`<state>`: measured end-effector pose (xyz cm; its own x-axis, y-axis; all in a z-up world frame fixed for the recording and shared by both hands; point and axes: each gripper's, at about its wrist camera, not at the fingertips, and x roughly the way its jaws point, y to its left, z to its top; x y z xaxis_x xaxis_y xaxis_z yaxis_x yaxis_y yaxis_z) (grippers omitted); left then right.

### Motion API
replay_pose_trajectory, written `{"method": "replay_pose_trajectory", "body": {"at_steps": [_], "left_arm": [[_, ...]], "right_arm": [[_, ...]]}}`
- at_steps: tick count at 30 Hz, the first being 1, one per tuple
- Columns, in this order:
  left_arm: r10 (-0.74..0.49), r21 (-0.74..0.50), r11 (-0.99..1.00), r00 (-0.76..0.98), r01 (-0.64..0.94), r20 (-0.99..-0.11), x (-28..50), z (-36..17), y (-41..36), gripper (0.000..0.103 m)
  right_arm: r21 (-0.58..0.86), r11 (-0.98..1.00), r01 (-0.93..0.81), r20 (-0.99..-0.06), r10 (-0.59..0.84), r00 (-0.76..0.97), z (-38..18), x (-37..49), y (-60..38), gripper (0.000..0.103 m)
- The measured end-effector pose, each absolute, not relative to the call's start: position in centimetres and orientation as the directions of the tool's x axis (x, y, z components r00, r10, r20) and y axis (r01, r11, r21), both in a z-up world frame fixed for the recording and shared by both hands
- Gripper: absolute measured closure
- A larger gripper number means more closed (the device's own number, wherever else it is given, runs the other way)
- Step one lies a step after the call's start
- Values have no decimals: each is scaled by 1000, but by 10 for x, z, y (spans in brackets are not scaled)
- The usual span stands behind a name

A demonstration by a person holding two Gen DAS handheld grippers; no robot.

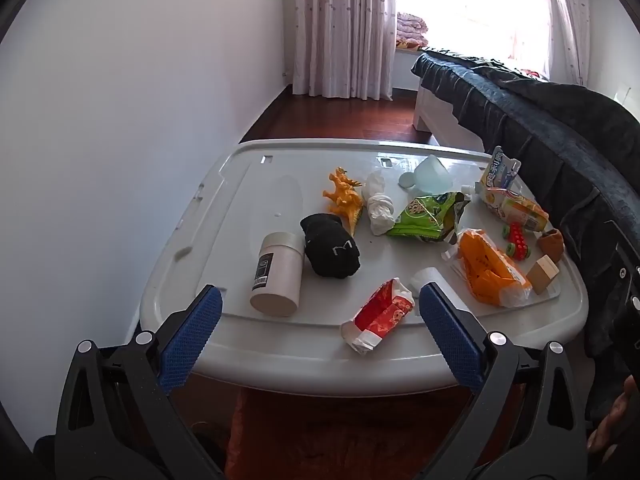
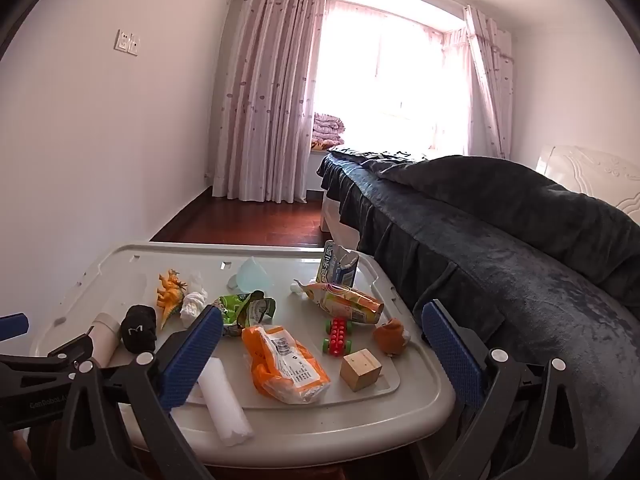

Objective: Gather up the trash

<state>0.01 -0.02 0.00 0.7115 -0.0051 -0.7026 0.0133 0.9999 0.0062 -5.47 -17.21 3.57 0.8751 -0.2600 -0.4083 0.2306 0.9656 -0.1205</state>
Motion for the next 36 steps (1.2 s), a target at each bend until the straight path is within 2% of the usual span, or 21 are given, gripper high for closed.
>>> {"method": "replay_pose_trajectory", "body": {"at_steps": [36], "left_arm": [[9,15,1000,703,2,-711,0,-3,1,7]], "right_arm": [[-120,968,219,-412,-249,877,35,-55,-172,5]]}}
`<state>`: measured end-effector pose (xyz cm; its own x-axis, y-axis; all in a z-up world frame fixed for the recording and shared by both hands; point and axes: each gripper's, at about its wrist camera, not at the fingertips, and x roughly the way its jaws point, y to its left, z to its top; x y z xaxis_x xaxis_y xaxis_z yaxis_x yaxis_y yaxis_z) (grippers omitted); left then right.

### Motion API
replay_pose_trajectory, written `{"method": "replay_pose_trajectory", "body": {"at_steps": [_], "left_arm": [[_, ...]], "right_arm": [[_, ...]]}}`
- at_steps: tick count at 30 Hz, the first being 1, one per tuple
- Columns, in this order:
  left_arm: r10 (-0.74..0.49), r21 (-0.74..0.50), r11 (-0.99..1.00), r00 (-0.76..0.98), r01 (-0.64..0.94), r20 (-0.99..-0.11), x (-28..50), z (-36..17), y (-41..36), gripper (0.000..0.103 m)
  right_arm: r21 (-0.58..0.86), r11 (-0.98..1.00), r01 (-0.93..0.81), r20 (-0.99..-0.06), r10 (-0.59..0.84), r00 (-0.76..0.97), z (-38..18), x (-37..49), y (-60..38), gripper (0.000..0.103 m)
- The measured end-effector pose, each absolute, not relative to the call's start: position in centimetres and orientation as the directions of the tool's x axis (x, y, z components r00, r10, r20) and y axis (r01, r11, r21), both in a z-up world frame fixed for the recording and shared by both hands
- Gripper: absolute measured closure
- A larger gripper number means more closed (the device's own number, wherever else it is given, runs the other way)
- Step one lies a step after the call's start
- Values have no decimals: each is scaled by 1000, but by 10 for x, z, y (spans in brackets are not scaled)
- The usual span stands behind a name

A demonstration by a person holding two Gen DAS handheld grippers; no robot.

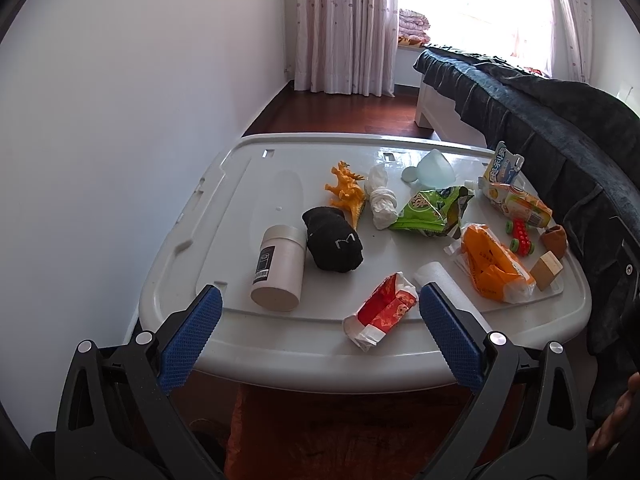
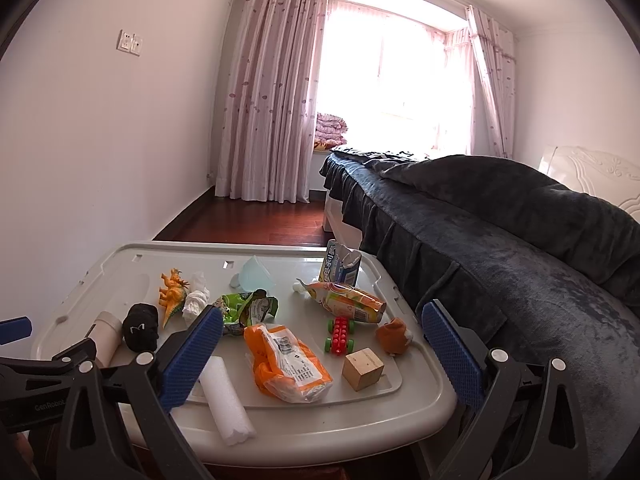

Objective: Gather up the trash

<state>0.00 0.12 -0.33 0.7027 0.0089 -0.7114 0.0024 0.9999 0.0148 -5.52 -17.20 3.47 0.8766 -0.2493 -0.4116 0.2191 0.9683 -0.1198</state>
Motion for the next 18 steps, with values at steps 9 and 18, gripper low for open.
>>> {"method": "replay_pose_trajectory", "body": {"at_steps": [9,18], "left_arm": [[11,14,1000,702,-1,-712,0,-4,1,7],[10,13,1000,702,-1,-712,0,-4,1,7]], "right_arm": [[-119,968,220,-412,-250,876,34,-55,-172,5],[-120,969,218,-412,-249,876,34,-55,-172,5]]}}
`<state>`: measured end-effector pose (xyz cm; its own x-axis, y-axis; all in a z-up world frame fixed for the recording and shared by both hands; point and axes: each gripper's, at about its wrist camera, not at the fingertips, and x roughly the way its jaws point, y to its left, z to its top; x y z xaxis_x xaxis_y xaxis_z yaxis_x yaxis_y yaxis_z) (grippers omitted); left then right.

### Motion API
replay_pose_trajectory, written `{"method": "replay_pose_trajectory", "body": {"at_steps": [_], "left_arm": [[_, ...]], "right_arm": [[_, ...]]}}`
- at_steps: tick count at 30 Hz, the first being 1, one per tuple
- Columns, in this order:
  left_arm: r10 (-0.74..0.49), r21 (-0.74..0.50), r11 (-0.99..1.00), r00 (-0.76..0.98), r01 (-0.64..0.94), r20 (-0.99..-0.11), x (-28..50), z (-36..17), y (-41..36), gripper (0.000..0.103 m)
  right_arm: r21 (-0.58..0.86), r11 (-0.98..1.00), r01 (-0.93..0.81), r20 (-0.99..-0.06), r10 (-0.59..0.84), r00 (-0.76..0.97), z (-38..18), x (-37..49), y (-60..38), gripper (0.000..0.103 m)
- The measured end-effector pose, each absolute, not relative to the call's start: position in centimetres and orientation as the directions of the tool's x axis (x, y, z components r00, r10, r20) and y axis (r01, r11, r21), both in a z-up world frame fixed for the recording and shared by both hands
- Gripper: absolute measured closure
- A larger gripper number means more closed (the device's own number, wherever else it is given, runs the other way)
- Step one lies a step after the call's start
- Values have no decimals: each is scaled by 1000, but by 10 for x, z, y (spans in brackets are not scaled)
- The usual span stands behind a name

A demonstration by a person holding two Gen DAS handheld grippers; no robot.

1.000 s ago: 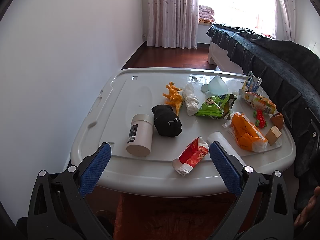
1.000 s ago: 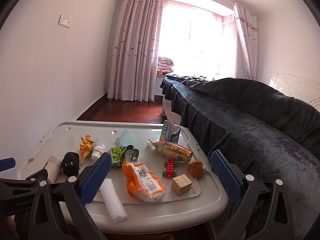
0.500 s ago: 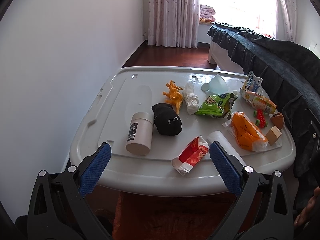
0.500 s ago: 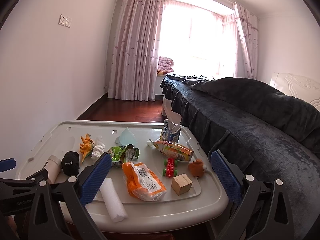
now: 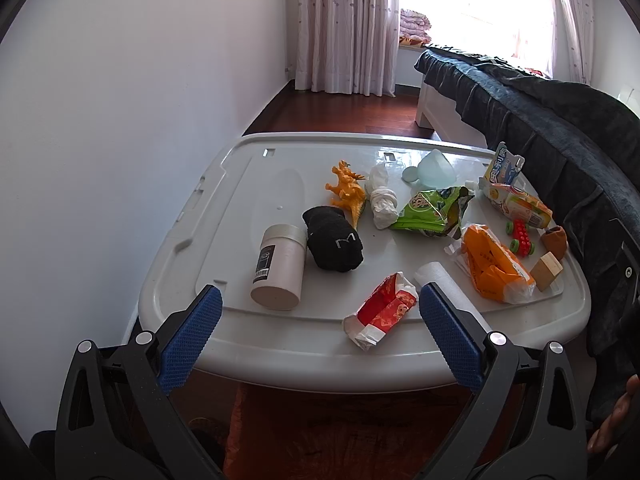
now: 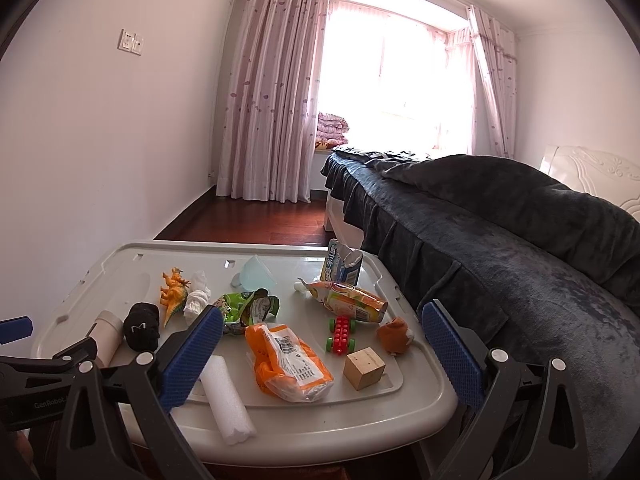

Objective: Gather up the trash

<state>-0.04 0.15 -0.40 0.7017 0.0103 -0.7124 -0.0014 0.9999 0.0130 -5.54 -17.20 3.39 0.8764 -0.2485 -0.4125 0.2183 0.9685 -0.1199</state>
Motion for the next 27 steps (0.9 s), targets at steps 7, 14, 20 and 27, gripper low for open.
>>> {"method": "replay_pose_trajectory", "body": {"at_steps": [7,14,20,27], "left_arm": [[10,12,1000,703,-1,-711,0,-4,2,7],[9,11,1000,702,-2,-712,0,-4,-1,7],[8,10,1000,701,-2,-713,0,-4,-1,7],[8,10,1000,702,-2,-712,0,-4,-1,7]], "right_arm": [[-120,968,219,-411,-249,877,34,-55,-172,5],[-120,969,218,-412,-248,877,33,-55,-171,5],[-120,969,217,-413,-247,876,33,-55,-172,5],[-120,969,218,-412,-248,877,33,-55,-172,5]]}}
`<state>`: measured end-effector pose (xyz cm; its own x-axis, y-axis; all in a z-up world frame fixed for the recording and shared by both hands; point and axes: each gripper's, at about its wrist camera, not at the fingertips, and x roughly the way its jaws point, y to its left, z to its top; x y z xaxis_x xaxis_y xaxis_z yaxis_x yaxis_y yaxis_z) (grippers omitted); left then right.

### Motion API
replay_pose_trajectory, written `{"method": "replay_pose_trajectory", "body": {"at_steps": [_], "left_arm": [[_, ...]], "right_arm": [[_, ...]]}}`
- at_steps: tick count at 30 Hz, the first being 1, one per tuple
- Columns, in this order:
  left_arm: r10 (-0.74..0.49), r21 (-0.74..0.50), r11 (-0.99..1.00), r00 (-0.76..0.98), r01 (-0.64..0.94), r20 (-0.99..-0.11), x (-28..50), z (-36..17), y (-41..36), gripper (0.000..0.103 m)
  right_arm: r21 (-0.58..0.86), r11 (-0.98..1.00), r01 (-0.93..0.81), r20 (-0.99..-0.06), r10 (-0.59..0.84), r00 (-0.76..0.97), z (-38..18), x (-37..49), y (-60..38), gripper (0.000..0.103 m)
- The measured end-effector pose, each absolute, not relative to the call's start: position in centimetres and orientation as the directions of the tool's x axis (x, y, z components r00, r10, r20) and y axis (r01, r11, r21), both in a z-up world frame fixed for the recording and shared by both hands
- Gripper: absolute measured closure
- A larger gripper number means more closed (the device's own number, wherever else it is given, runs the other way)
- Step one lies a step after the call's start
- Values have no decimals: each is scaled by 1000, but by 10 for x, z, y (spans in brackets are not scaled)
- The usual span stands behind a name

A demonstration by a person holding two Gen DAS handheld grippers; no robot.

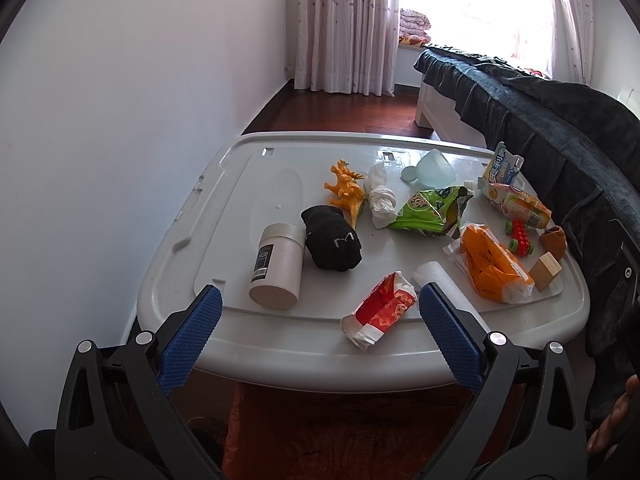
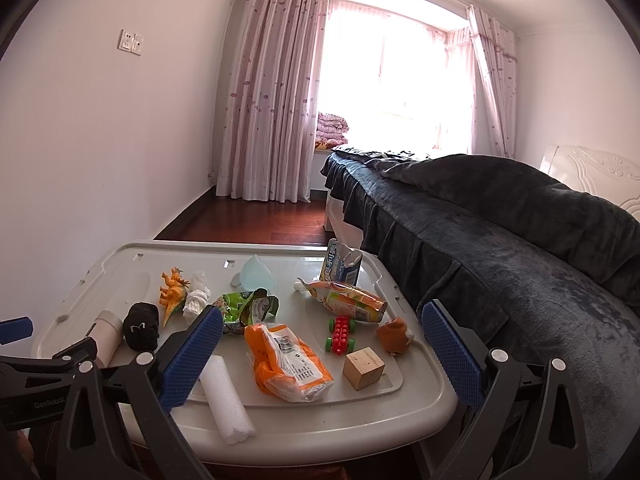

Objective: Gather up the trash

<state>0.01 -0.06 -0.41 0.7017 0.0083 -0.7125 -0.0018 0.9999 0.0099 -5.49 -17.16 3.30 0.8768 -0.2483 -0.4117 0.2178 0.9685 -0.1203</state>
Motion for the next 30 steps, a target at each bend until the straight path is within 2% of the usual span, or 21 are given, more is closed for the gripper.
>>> {"method": "replay_pose_trajectory", "body": {"at_steps": [23,26,30], "left_arm": [[11,7,1000,698,-8,-716,0,-6,8,7],[-36,-13,999,688,38,-725,-2,-15,16,7],[-63,-15,997,673,76,-737,-15,-33,24,7]], "right_arm": [[-151,965,216,-415,-260,872,21,-55,-174,5],[-165,971,174,-453,-231,861,4,-51,-171,5],[-121,991,61,-520,-116,846,-17,-42,-155,5]]}}
